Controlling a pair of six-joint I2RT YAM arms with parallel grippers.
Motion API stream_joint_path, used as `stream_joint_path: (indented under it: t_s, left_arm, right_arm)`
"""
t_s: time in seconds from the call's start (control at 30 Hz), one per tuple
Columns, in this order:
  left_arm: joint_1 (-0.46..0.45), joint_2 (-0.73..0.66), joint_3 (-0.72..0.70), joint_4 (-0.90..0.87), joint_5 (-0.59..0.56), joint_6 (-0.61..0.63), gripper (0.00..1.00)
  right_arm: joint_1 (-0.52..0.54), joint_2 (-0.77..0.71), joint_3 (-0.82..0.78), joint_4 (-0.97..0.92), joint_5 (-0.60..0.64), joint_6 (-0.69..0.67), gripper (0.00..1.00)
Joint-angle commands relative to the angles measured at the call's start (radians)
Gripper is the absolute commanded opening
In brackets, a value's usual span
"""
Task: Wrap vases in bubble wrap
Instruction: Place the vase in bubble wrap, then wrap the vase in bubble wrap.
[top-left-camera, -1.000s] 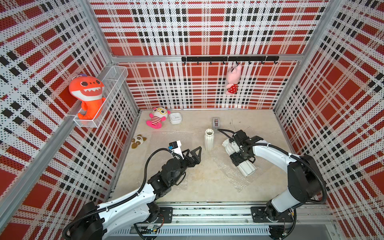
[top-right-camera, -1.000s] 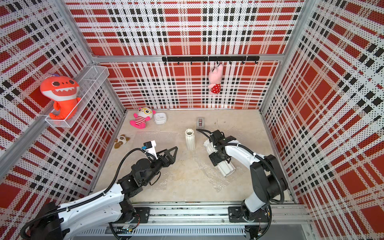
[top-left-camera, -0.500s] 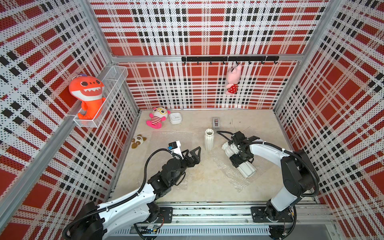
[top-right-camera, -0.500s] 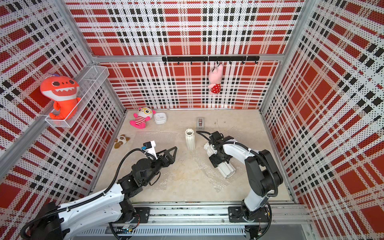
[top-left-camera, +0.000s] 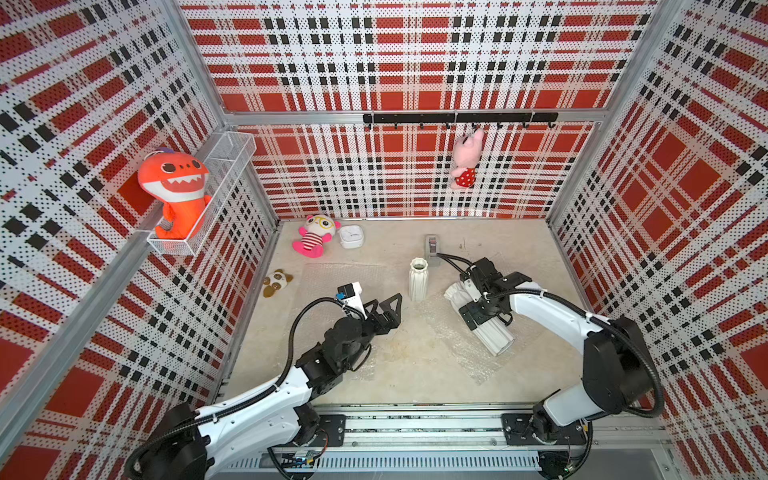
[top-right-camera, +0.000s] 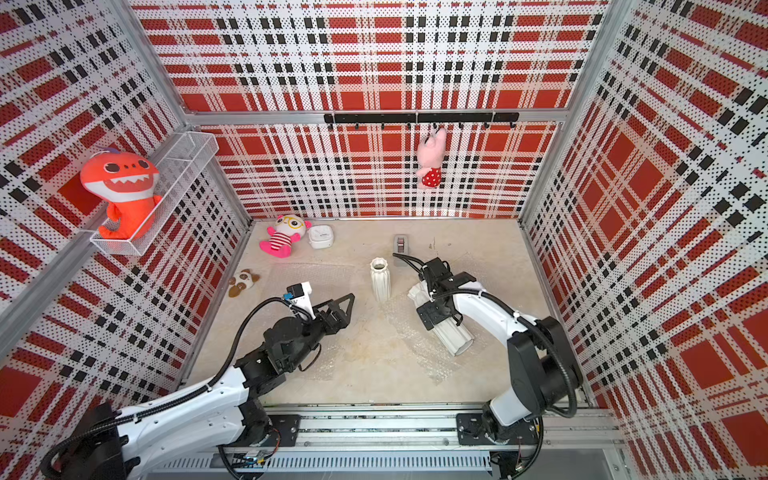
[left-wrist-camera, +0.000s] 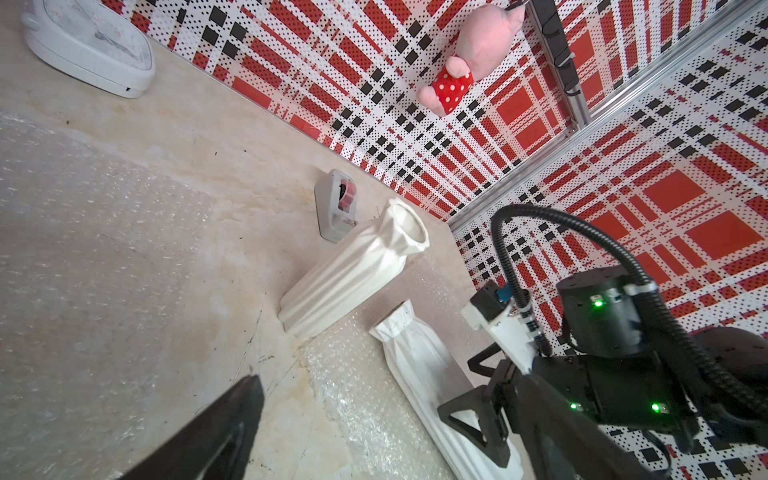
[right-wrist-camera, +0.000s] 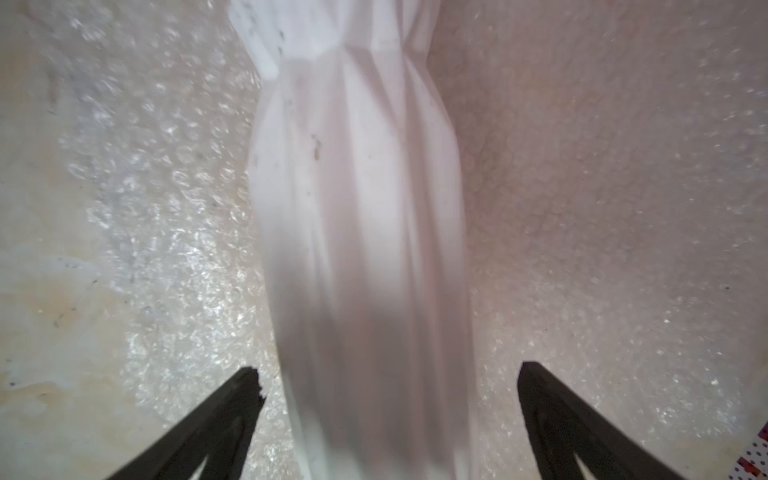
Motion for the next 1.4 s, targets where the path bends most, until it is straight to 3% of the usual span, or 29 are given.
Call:
stream_joint_path:
  t_s: [0.0,0.1,0.27,0.43,0.53,0.77,0.93,1.37]
  left_arm:
    - [0.010,-0.013,-0.004,-0.005,0.021,-0.005,0.98]
    - [0.011,-0.028,0.000,-0.026,0.038,-0.012,0.98]
    - [0.017,-0.047,0.001,-0.071,0.053,-0.023,0.98]
    - [0.017,-0.048,-0.009,-0.085,0.064,-0.052,0.98]
    - [0.017,-0.046,-0.036,-0.074,0.069,-0.081,0.98]
    - [0.023,-0.036,-0.038,-0.113,0.076,-0.093,0.98]
    - [0.028,-0.016,-0.041,-0.104,0.091,-0.100,0.98]
    - [0.038,0.001,-0.034,-0.176,0.045,-0.107,0.98]
  right_arm:
    - [0.033,-0.064,0.011,-0.043,0.058,0.039,1.00]
    - [0.060,-0.141,0.018,-0.084,0.099,0.092,1.00]
    - [0.201,-0.198,0.012,-0.126,0.134,0.233,0.99]
    - [0.399,-0.169,-0.036,-0.078,0.155,0.408,0.92]
    - [0.465,-0.134,-0.087,0.007,0.156,0.461,0.83]
    - [0.503,-0.046,-0.174,0.131,0.161,0.507,0.61]
    - [0.502,-0.010,-0.208,0.161,0.209,0.528,0.57]
    - [0.470,0.074,-0.250,0.316,0.159,0.521,0.45]
